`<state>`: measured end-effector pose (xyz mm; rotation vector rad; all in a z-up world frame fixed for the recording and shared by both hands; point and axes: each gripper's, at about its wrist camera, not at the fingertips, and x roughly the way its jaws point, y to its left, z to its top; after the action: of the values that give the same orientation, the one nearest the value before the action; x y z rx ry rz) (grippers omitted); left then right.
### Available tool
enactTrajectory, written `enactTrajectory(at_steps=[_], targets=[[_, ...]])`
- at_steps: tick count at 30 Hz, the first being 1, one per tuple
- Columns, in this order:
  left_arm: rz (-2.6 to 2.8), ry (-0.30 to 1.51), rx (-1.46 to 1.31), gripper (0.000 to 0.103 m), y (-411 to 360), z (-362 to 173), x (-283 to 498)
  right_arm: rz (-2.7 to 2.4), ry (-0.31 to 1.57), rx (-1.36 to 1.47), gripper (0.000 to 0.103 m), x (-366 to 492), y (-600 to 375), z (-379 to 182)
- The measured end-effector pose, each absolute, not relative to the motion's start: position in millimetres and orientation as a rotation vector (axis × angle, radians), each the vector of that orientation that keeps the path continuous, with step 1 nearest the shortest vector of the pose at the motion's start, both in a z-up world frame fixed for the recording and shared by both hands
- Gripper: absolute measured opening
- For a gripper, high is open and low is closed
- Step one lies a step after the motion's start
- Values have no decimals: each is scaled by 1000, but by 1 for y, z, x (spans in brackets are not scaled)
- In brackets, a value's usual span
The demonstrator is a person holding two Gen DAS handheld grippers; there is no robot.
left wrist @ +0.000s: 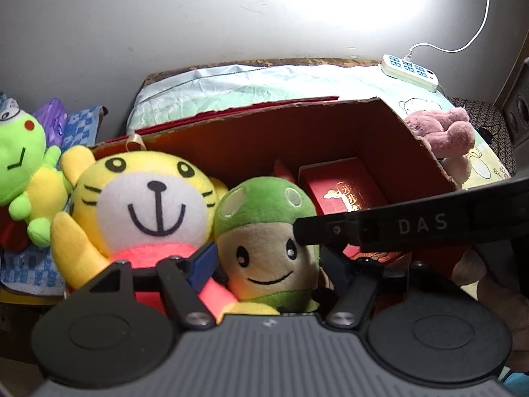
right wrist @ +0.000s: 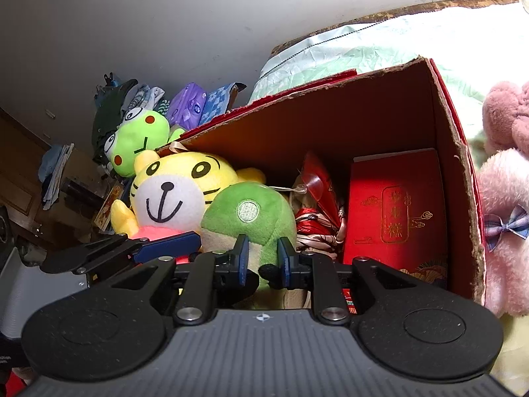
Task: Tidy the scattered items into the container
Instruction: 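Lower the green plush into the box beside the tiger, open right gripper, then withdraw the right tool from the red box toward the bunny plushes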
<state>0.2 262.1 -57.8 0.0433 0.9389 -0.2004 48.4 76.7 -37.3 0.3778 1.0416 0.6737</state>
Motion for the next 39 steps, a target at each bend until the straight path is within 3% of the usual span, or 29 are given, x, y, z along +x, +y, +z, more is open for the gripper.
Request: enactTrajectory(at_steps=[2, 16, 39], targets=[[-187, 943, 50, 71, 260, -60, 1, 674, 1041, 387, 26, 47, 74, -37], [-150, 939, 63, 80, 252, -64, 0, 619, 955, 311, 27, 33, 69, -19], [-112, 939, 82, 79, 248, -57, -9, 596, 971, 251, 22, 32, 83, -34]])
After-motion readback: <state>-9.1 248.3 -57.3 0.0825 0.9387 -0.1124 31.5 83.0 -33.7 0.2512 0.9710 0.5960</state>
